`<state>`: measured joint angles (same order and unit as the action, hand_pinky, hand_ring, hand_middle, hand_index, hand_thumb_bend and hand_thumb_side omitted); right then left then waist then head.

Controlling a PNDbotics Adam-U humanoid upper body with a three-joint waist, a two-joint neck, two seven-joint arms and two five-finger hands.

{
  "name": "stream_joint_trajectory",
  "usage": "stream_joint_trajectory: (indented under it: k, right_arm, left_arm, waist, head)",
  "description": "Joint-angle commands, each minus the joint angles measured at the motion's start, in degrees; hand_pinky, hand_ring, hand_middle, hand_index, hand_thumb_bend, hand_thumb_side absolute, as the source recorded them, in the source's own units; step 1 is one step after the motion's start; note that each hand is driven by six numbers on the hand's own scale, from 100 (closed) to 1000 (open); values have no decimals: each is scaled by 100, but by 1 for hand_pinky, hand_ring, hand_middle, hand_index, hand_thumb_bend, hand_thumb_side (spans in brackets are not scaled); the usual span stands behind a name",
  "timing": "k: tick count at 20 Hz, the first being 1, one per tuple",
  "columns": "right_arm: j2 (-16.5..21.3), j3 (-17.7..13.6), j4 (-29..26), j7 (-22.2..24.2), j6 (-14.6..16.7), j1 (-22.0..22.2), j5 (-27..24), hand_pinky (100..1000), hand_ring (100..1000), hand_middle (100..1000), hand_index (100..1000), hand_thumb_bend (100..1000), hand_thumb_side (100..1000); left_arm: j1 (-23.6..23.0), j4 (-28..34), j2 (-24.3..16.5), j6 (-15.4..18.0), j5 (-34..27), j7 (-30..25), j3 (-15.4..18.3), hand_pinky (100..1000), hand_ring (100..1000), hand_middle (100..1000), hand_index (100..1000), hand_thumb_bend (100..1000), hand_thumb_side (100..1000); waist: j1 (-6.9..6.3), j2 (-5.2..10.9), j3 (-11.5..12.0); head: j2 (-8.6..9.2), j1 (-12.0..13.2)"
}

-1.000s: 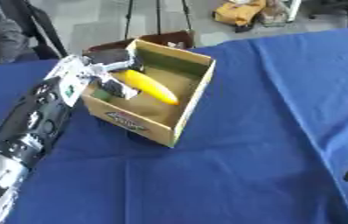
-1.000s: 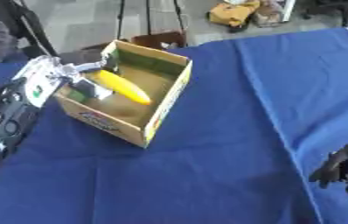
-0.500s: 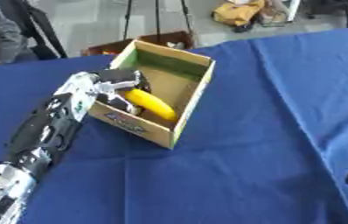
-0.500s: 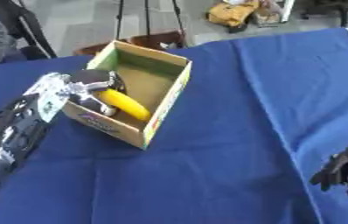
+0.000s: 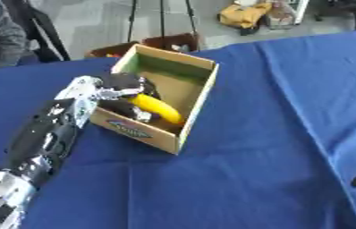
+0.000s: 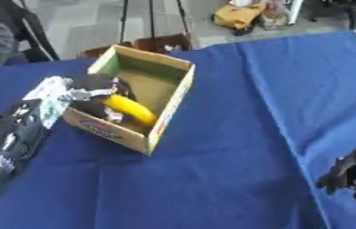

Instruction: Pick up objects on the table and place them in the box.

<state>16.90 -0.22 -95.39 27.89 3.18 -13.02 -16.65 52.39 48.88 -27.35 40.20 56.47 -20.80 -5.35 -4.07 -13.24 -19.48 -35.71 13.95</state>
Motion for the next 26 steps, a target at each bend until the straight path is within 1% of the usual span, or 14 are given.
stream_joint_trajectory:
  k: [1, 6, 9, 11, 12, 13, 14, 17, 18, 20, 21, 23, 26]
  right_arm:
    - [84, -50, -61, -18, -6, -11, -7, 515, 373, 307, 499, 100, 806]
    - [108, -57, -54, -22, -8, 13, -30, 514, 373, 308, 498, 100, 802]
    - [113, -70, -53, -29, -3, 31, -43, 514, 373, 307, 498, 100, 800]
    - [114, -85, -51, -43, 2, 53, -51, 514, 373, 307, 498, 100, 800]
    - [115, -93, -50, -50, 4, 64, -55, 514, 373, 307, 498, 100, 799]
    - [115, -104, -51, -59, 6, 75, -60, 514, 373, 307, 498, 100, 799]
    - [115, -115, -52, -68, 8, 83, -67, 514, 373, 308, 498, 100, 800]
    - [121, -160, -58, -109, 12, 117, -85, 514, 373, 307, 498, 100, 796]
    - [124, -175, -60, -124, 13, 128, -90, 513, 373, 308, 498, 100, 796]
    - [115, -203, -72, -151, 19, 138, -106, 513, 373, 308, 498, 100, 788]
    - [118, -218, -72, -165, 15, 144, -111, 513, 373, 308, 498, 100, 796]
    - [124, -252, -74, -196, 10, 158, -114, 513, 373, 308, 498, 100, 797]
    - [128, -299, -78, -242, 5, 181, -118, 513, 372, 308, 498, 100, 799]
  left_arm:
    - [114, 236, -294, 21, -232, 140, 70, 742, 727, 703, 807, 454, 1000]
    - [112, 439, -448, -4, -539, 81, 42, 766, 751, 729, 816, 447, 1000]
    - [82, 541, -506, -35, -698, 83, 56, 753, 738, 718, 810, 430, 1000]
    - [48, 659, -544, -51, -844, 166, 101, 739, 715, 702, 802, 399, 954]
    - [22, 742, -576, -57, -930, 232, 132, 729, 700, 690, 795, 377, 910]
    - [-17, 859, -621, -65, -1021, 311, 176, 725, 693, 685, 792, 365, 886]
    - [-70, 989, -677, -84, -1115, 400, 220, 715, 676, 673, 785, 353, 831]
    - [-352, 1435, -812, -119, -1401, 682, 395, 689, 639, 638, 757, 283, 733]
    - [-478, 1591, -836, -122, -1498, 778, 476, 679, 624, 624, 747, 242, 709]
    - [-763, 1904, -854, -134, -1691, 971, 629, 665, 609, 609, 731, 145, 739]
    - [-907, 2057, -825, -135, -1785, 1066, 694, 658, 603, 600, 724, 100, 781]
    - [-1218, 2374, -755, -155, -1980, 1260, 792, 644, 592, 589, 715, 100, 769]
    - [-1692, 2850, -633, -269, -2273, 1553, 797, 633, 583, 583, 711, 119, 757]
  waist:
    - [46, 141, 24]
    - [55, 202, 77]
    - [74, 226, 106]
    - [90, 243, 142]
    - [98, 253, 168]
    - [106, 262, 203]
    - [114, 270, 241]
    - [142, 295, 396]
    - [152, 302, 465]
    - [167, 307, 591]
    - [175, 307, 664]
    - [189, 306, 809]
    - [196, 304, 979]
  head:
    - [-13, -31]
    - [-30, -59]
    - [-36, -83]
    - [-50, -106]
    - [-59, -122]
    - [-68, -143]
    - [-77, -163]
    - [-115, -245]
    - [-132, -267]
    - [-158, -285]
    - [-172, -310]
    - [-203, -365]
    - [-237, -444]
